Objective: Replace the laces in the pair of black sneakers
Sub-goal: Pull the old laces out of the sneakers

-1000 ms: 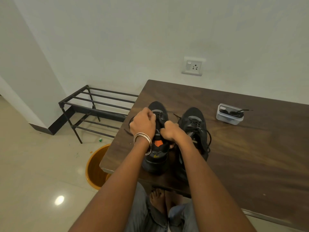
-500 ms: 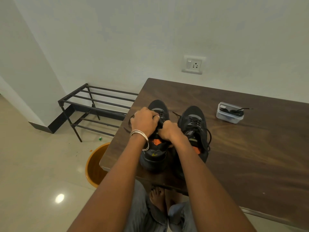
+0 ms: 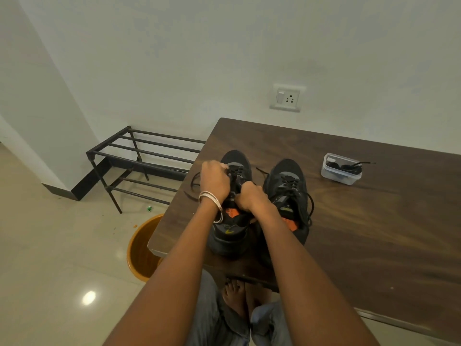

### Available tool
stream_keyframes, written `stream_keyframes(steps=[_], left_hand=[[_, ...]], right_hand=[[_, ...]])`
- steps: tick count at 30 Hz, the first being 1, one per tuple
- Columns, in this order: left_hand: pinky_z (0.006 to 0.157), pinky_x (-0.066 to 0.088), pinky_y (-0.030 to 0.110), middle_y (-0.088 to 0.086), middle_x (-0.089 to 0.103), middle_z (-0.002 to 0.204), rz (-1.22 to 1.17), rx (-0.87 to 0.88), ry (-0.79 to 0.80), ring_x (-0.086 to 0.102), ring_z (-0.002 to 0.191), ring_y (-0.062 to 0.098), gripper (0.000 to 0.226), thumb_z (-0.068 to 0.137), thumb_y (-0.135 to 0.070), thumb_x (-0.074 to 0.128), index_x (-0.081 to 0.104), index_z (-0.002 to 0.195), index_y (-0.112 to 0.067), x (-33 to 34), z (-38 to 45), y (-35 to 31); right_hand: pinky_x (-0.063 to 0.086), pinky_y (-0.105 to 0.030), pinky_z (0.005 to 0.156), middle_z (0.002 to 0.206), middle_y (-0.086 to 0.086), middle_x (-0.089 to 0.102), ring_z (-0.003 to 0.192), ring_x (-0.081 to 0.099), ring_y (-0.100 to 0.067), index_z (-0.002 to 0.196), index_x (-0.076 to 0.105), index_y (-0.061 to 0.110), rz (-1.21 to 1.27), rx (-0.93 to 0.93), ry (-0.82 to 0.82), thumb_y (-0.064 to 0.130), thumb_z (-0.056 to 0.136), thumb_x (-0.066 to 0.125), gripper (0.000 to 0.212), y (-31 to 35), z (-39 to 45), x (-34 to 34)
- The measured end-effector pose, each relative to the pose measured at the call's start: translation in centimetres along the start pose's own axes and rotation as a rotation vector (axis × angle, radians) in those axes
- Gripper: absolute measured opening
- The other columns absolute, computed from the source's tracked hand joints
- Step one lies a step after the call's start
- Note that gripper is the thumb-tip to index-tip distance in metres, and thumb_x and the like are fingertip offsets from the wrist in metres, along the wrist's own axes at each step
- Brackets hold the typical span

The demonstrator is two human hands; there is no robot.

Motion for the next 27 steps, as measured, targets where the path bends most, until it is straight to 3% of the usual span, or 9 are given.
stream_keyframes(steps=[2,4,6,8,11,15,18,21,27], left_hand=[[0.072,0.055,0.034,0.017,0.066,0.091,-0.359,-0.178,-0.125,0.061,0.075,0.024,0.028,0.092,0.000,0.042,0.069,0.086,-0.003,-1.4,0.2,1.2],[0.073,0.055,0.034,0.020,0.065,0.104,-0.518,-0.303,-0.254,0.060,0.076,0.019,0.027,0.098,-0.012,0.040,0.067,0.099,-0.006,-2.7,-0.2,2.1],[0.079,0.042,0.026,0.014,0.061,0.112,-0.345,-0.204,-0.331,0.057,0.097,0.020,0.025,0.101,-0.016,0.042,0.064,0.106,-0.005,-4.0,-0.7,1.3],[0.082,0.036,0.024,0.009,0.059,0.112,-0.153,0.007,-0.356,0.050,0.107,0.022,0.022,0.099,-0.020,0.047,0.065,0.106,-0.008,-5.1,-1.0,-0.2],[0.092,0.038,0.041,0.000,0.058,0.111,0.114,0.252,-0.172,0.044,0.111,0.021,0.018,0.094,-0.027,0.056,0.071,0.102,-0.021,-3.7,-1.0,-1.9],[0.094,0.037,0.048,-0.005,0.057,0.115,0.392,0.312,0.107,0.043,0.115,0.020,0.020,0.093,-0.030,0.057,0.072,0.104,-0.025,-1.0,-1.7,-2.7],[0.088,0.046,0.049,0.003,0.058,0.112,0.496,0.289,0.134,0.051,0.108,0.026,0.024,0.094,-0.027,0.053,0.073,0.102,-0.018,-0.6,-1.6,-2.9],[0.079,0.047,0.039,0.011,0.059,0.106,0.547,0.335,0.139,0.057,0.099,0.031,0.024,0.095,-0.020,0.051,0.071,0.102,-0.009,-0.4,-1.6,-3.7],[0.091,0.043,0.041,0.017,0.054,0.116,0.462,0.313,0.171,0.054,0.106,0.034,0.026,0.100,-0.014,0.042,0.060,0.109,0.002,0.0,-1.7,-3.2]], right_hand=[[0.050,-0.044,0.095,0.124,-0.020,0.060,0.113,0.058,-0.039,0.121,0.059,0.002,-0.001,0.008,-0.003,0.019,0.099,0.052,0.029,0.0,0.0,0.1],[0.048,-0.043,0.093,0.126,-0.020,0.058,0.114,0.057,-0.040,0.121,0.059,0.002,-0.005,0.018,-0.010,0.018,0.099,0.051,0.029,-0.1,0.0,0.1],[0.049,-0.043,0.094,0.126,-0.021,0.058,0.114,0.056,-0.040,0.121,0.059,0.002,-0.004,0.025,-0.010,0.018,0.099,0.051,0.028,-0.1,0.0,0.1],[0.051,-0.047,0.095,0.125,-0.021,0.057,0.113,0.057,-0.040,0.121,0.059,0.002,-0.001,0.027,-0.003,0.018,0.098,0.052,0.029,-0.1,0.0,0.0],[0.051,-0.049,0.096,0.125,-0.021,0.058,0.113,0.057,-0.040,0.121,0.059,0.003,-0.009,0.023,-0.004,0.018,0.098,0.053,0.028,0.0,0.0,0.0],[0.050,-0.048,0.096,0.125,-0.021,0.058,0.114,0.057,-0.040,0.121,0.058,0.004,-0.026,0.018,-0.012,0.022,0.098,0.053,0.030,0.1,-0.1,0.0],[0.052,-0.047,0.093,0.125,-0.022,0.058,0.113,0.057,-0.040,0.119,0.059,0.002,-0.034,0.019,-0.016,0.020,0.098,0.052,0.028,0.1,-0.2,0.0],[0.052,-0.046,0.091,0.124,-0.023,0.058,0.112,0.058,-0.041,0.116,0.060,0.001,-0.033,0.014,-0.008,0.021,0.099,0.051,0.027,0.1,-0.2,0.0],[0.054,-0.048,0.091,0.124,-0.022,0.057,0.110,0.059,-0.041,0.120,0.059,0.002,0.005,0.041,0.003,0.025,0.098,0.054,0.032,-0.1,-0.2,0.0]])
Point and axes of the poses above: each hand's wrist, its own z-axis towards the middle knuckle, its own x-axis out of the palm, y = z × x, the point moved 6 cm from there along z, towards the middle knuckle
